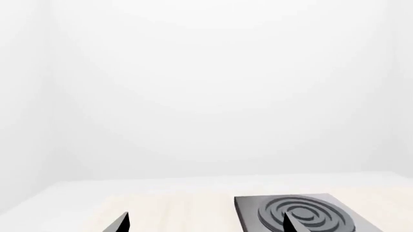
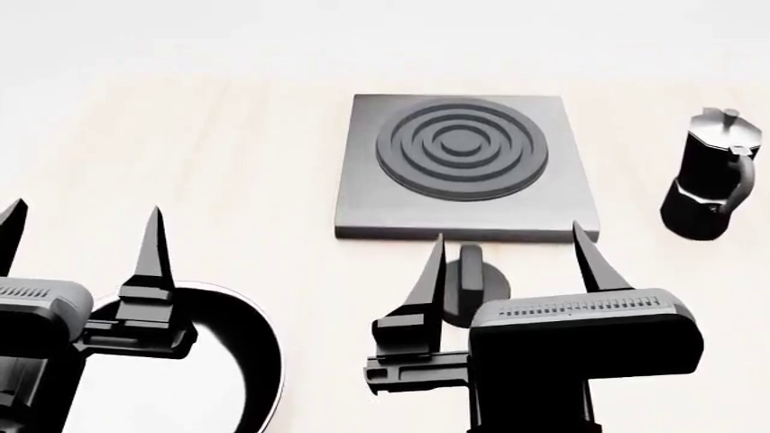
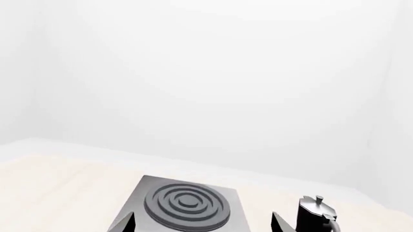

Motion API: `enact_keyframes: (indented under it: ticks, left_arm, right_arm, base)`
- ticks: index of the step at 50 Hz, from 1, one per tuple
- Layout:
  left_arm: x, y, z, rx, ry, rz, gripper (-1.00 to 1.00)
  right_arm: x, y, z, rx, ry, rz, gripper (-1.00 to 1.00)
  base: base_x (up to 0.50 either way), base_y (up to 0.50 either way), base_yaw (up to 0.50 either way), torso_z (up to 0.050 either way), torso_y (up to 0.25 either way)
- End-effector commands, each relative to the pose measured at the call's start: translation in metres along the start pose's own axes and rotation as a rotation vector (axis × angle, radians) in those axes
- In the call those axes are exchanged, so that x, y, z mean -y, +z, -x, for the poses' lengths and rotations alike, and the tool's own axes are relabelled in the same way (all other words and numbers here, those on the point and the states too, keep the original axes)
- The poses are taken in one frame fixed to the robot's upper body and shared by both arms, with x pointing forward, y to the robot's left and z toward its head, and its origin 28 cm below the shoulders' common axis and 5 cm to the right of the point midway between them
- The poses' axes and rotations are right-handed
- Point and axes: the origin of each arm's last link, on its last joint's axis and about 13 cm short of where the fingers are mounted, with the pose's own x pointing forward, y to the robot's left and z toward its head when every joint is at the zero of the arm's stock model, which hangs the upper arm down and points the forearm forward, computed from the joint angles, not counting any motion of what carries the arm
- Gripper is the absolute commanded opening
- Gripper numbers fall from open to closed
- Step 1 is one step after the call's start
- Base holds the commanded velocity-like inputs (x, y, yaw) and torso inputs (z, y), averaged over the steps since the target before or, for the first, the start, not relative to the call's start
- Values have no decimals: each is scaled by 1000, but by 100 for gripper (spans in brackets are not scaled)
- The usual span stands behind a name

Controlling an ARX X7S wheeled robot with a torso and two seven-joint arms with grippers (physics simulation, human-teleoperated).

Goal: Turn on the stove.

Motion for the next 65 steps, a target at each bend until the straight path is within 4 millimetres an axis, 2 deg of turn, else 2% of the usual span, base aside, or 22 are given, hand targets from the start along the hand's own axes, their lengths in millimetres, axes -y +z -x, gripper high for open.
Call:
enact_keyframes:
  ticks: [1, 65]
  left_arm:
    - [0, 0, 0, -1, 1, 0, 100]
    - [0, -3, -1, -5, 0, -6, 100]
  right_arm:
    - [0, 0, 0, 0, -1, -1, 100]
    - [0, 1, 0, 4, -1, -3, 100]
  base:
    - [86, 0, 0, 0, 0]
    - [88, 0, 0, 0, 0]
